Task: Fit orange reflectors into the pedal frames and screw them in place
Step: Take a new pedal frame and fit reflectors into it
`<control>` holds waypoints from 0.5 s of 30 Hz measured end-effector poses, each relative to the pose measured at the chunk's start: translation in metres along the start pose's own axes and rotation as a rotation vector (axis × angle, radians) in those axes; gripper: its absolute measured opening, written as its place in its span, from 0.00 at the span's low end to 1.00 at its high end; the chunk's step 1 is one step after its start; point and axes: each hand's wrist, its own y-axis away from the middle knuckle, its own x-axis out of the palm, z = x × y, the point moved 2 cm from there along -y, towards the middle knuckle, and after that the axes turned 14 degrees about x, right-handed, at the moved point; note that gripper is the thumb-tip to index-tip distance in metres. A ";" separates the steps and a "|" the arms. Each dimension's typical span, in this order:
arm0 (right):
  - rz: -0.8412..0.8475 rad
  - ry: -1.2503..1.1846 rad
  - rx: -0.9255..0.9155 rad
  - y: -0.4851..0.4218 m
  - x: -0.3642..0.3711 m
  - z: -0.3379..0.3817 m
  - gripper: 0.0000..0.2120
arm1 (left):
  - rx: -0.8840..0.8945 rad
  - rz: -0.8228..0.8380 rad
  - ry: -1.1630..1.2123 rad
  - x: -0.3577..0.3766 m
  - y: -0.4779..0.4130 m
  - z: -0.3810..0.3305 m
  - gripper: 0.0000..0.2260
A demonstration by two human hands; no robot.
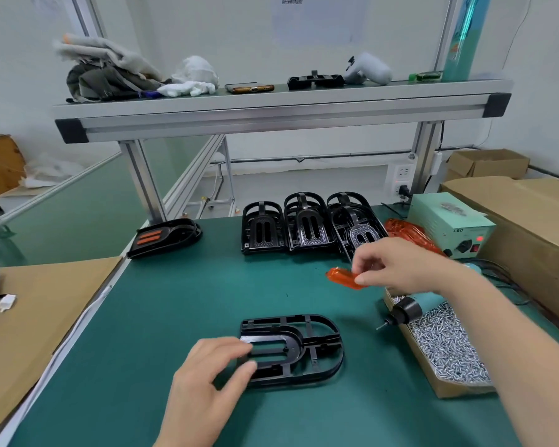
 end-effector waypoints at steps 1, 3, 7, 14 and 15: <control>-0.019 -0.037 -0.045 0.006 0.007 0.011 0.06 | -0.050 -0.024 0.026 0.001 -0.006 -0.003 0.05; -0.119 -0.059 -0.140 0.017 0.023 0.030 0.05 | -0.202 -0.057 0.152 0.005 -0.019 -0.007 0.07; -0.390 -0.003 -0.326 0.041 0.059 0.059 0.03 | -0.481 -0.124 0.522 0.013 -0.045 -0.016 0.13; -0.642 -0.028 -0.443 0.067 0.097 0.076 0.07 | -0.430 -0.081 0.603 0.021 -0.048 -0.026 0.20; -0.657 -0.051 -0.443 0.069 0.099 0.075 0.07 | -0.425 -0.082 0.619 0.021 -0.047 -0.026 0.19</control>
